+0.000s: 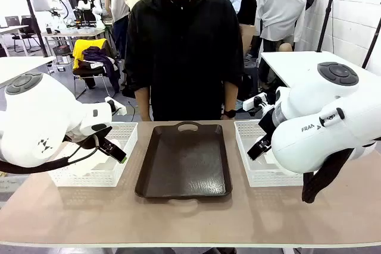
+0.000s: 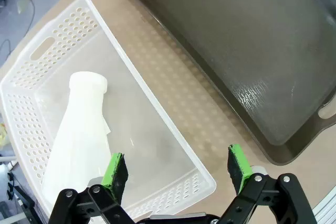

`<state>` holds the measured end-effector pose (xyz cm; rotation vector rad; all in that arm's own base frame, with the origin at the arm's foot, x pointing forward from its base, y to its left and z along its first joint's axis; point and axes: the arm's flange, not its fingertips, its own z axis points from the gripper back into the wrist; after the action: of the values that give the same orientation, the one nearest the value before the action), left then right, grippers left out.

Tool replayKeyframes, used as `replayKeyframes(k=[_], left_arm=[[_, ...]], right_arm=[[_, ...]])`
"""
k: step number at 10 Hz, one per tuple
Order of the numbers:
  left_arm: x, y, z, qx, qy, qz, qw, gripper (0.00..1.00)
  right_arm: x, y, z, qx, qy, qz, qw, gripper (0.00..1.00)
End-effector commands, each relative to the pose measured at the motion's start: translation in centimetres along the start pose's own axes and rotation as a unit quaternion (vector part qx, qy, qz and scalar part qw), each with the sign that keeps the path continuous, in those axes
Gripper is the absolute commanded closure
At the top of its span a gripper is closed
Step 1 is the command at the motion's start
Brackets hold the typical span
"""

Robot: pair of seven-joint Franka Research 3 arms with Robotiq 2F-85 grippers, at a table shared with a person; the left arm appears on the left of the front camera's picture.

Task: Prepare the laboratory tools.
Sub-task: Pick up the Big flask that the person points to.

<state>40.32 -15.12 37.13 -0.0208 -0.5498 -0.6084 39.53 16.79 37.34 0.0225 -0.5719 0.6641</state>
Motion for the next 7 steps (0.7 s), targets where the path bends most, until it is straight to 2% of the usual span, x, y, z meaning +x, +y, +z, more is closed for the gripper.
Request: replayKeyframes(k=[1, 7], left_arm=[[0.0, 0.0, 0.0, 0.0, 0.0, 0.0, 1.0, 0.0], [0.0, 0.0, 0.0, 0.0, 0.0, 0.0, 1.0, 0.0]], right_arm=[[0.0, 0.0, 0.0, 0.0, 0.0, 0.0, 1.0, 0.0], [0.0, 0.0, 0.0, 0.0, 0.0, 0.0, 1.0, 0.0]])
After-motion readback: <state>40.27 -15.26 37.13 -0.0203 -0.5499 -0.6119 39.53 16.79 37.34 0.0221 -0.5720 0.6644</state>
